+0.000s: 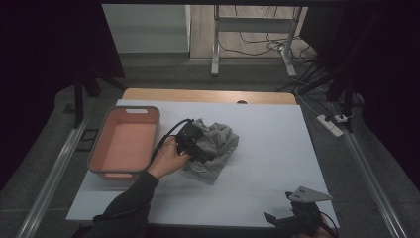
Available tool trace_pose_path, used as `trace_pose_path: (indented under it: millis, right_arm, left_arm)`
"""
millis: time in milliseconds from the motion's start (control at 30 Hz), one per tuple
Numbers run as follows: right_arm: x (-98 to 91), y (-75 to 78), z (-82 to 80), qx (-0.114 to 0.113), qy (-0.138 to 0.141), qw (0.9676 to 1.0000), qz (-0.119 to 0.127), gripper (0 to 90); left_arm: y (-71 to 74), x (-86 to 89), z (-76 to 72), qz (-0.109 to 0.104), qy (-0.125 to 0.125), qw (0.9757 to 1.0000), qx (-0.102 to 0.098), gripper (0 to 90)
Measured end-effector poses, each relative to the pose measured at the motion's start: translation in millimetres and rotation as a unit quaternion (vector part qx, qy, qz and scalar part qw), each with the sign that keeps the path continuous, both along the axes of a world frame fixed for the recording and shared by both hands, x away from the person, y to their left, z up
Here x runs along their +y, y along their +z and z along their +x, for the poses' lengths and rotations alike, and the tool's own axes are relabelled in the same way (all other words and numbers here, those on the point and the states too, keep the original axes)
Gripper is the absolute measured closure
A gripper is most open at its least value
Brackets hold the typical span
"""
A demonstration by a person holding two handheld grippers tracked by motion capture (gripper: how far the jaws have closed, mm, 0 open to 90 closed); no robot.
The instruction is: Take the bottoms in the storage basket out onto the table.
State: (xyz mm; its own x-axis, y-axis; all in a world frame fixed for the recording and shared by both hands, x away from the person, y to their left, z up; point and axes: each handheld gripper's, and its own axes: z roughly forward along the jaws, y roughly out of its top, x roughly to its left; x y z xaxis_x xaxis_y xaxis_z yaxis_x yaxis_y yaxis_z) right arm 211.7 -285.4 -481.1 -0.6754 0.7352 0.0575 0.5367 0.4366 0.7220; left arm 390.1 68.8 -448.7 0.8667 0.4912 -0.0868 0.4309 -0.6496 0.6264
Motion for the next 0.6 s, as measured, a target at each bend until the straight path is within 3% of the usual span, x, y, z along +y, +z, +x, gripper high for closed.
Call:
trace_pose_path:
  millis: [267,600]
  right_arm:
    - [-0.5,0.3,-0.4,-0.001,-0.001,1.0000,0.003,0.0]
    - [-0.8,0.4,-0.4,-0.001,-0.001,1.0000,0.004,0.0]
  left_arm:
    - [-3.6,2.8,-3.8,0.003,0.000,0.9999,-0.012,0.0]
    - [-3.7,8.1,-6.4,0.001,0.000,1.0000,-0.008,0.0]
